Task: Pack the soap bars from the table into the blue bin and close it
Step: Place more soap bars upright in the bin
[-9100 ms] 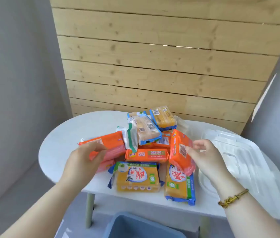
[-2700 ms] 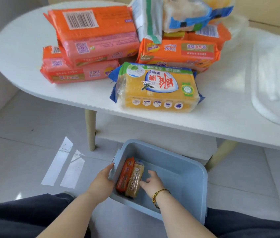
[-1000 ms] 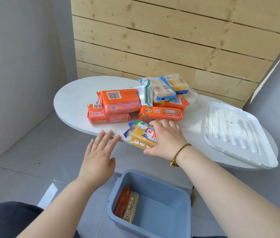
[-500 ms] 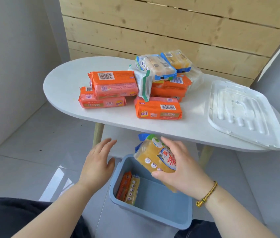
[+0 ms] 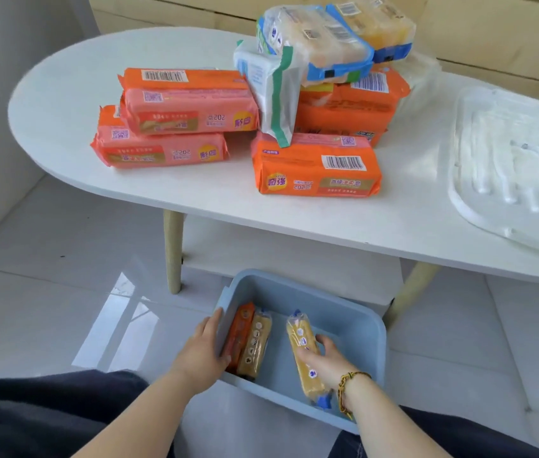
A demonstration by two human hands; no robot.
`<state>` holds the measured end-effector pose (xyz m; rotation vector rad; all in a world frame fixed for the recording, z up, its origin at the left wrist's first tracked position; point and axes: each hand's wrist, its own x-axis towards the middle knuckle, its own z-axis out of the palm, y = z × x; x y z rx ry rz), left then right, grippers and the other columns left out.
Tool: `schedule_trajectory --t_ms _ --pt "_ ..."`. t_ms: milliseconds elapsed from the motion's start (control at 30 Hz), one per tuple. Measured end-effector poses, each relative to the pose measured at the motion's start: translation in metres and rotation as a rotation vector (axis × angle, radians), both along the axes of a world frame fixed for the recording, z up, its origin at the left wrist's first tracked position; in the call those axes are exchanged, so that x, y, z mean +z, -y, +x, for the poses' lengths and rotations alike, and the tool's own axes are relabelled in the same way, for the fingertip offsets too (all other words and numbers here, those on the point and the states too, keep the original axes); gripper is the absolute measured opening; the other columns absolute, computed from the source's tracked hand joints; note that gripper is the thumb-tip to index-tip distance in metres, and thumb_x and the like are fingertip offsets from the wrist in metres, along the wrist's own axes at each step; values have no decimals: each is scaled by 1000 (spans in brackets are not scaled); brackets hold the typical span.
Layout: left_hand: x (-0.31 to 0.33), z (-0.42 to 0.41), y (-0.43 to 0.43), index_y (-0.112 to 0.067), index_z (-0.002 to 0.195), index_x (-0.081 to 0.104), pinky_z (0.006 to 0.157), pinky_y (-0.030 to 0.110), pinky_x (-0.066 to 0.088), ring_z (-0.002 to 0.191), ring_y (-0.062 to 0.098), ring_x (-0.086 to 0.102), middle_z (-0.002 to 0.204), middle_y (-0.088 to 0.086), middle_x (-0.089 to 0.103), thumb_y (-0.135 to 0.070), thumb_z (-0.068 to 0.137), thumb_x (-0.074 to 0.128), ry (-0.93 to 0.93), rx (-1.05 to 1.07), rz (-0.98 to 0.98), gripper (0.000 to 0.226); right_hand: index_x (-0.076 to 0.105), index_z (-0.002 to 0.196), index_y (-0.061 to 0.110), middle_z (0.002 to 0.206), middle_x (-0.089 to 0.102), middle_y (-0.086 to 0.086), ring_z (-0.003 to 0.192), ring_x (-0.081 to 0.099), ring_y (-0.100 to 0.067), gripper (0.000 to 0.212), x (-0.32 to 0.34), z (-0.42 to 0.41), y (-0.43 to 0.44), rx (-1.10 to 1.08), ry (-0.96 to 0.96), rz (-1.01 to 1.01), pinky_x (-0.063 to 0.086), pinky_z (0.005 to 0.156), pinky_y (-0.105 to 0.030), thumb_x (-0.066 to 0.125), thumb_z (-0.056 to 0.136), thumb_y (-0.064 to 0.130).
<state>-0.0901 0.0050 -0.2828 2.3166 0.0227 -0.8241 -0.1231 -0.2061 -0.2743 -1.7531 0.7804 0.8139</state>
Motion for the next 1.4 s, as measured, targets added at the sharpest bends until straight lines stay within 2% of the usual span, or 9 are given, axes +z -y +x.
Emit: schedule_trajectory --t_ms 100,333,500,600,867,967,1133,1267,1400 --pt "-7 4 2 -22 144 -8 105 32 35 137 25 24 154 5 5 -8 85 55 -10 -26 14 87 13 145 20 138 46 -11 115 55 -28 66 -26 12 -10 -102 -56 49 46 94 -37 50 92 31" --pt "-15 6 3 -25 141 -15 108 31 29 140 24 19 155 4 -1 -7 85 56 -26 -31 9 93 17 144 17 139 46 -11 120 52 -29 61 -75 25 -29 -198 -133 149 44 103 -42 49 93 28" --pt "-21 7 1 -28 141 -16 98 30 41 135 23 28 154 1 0 -11 84 58 -23 -25 19 95 27 138 10 133 50 -13 121 50 -28 54 -91 31 -39 -83 -172 114 41 105 -38 52 90 10" --pt "-23 7 4 -27 141 -17 90 29 45 129 24 37 154 0 1 -10 83 58 -6 -27 44 95 24 138 10 134 48 -12 122 49 -25 55 -91 31 -38 43 -163 51 42 102 -33 51 90 11" --pt "-22 7 3 -23 140 -20 105 35 38 131 27 35 154 2 2 -18 84 58 36 -108 121 96 32 133 7 132 50 -12 117 52 -23 50 -85 33 -37 140 -111 -39 46 94 -30 55 88 12" --pt "-19 10 4 -23 141 -18 110 38 31 137 26 27 155 2 2 -23 84 58 15 -122 144 95 41 125 8 127 55 -11 103 54 -20 39 -75 33 -41 122 -100 -28 46 72 -20 53 88 13" --pt "2 11 8 -23 144 -2 114 36 27 138 24 24 155 3 9 -33 87 53 70 -115 242 80 54 113 9 91 61 -4 89 55 -19 27 -46 36 -41 108 7 -127 48 91 -30 49 87 11" --pt "43 12 10 -22 144 8 113 35 25 140 22 21 155 2 13 -29 88 52 214 26 157 71 26 142 11 137 48 -8 120 49 -22 57 -4 36 -40 179 108 -224 40 99 -27 46 91 23" --pt "95 12 20 -22 140 25 109 33 31 135 20 32 150 0 27 -17 87 55 503 78 -28 62 25 144 13 149 34 -5 134 37 -20 58 51 33 -41 339 274 -254 33 106 -26 47 92 28"
